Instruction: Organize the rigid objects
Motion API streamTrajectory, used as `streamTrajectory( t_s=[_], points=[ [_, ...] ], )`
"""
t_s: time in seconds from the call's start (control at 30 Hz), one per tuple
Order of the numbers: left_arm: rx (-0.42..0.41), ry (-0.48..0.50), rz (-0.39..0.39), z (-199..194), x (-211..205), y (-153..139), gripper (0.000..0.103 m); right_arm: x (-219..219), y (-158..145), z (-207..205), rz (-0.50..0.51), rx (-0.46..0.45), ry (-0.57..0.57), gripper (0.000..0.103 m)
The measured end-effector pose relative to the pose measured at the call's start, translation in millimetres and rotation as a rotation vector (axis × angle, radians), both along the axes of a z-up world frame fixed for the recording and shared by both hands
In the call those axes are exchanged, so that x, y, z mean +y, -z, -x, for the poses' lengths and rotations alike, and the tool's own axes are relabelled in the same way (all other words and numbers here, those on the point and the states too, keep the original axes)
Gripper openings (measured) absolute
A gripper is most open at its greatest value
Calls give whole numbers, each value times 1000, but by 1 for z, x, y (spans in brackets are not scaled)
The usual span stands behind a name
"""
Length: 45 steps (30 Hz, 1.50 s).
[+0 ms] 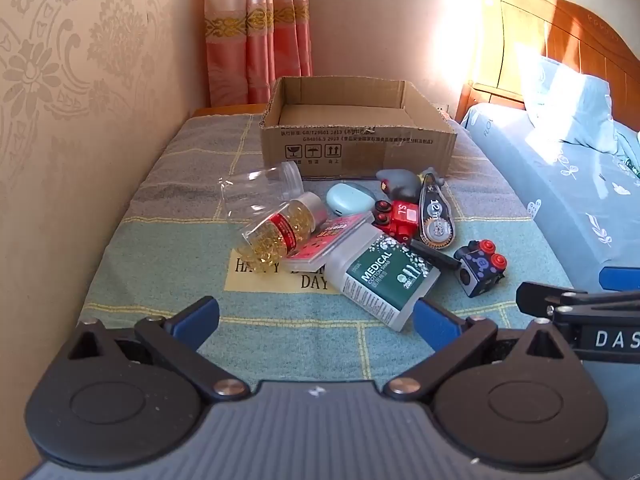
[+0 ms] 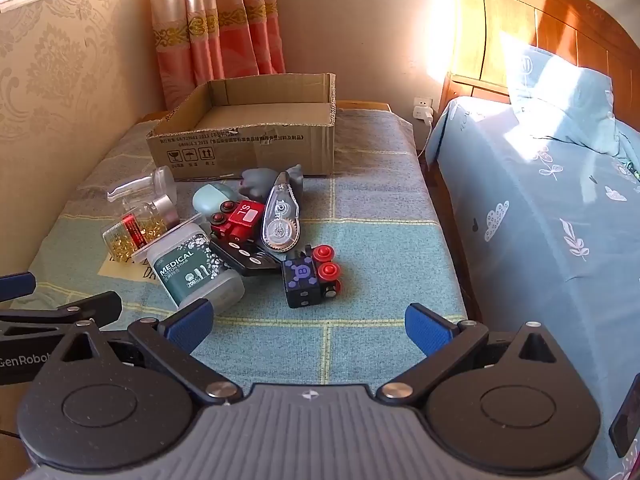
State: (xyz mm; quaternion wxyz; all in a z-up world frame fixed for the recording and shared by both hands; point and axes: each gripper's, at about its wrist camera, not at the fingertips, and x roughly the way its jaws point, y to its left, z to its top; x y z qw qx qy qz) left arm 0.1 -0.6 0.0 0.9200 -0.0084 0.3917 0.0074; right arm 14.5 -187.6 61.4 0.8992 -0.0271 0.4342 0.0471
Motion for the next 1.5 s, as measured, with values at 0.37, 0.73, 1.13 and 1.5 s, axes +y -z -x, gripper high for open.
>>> streamTrajectory(
  t_s=[0.37,0.73,1.13,1.5],
  points=[
    [-15,0,12,0,-2,-1,102,2,-2,0,7,-8,7,103],
    [-18,-4,16,0,1,-3,102,3,-3,1,9,-13,-1,103],
    [-22,-5,16,1,2,-3,102,4,-6,2,7,-18,-3,103],
    [-26,-6,15,1,1,-3,102,4,-6,2,9,-20,-3,103]
  ],
)
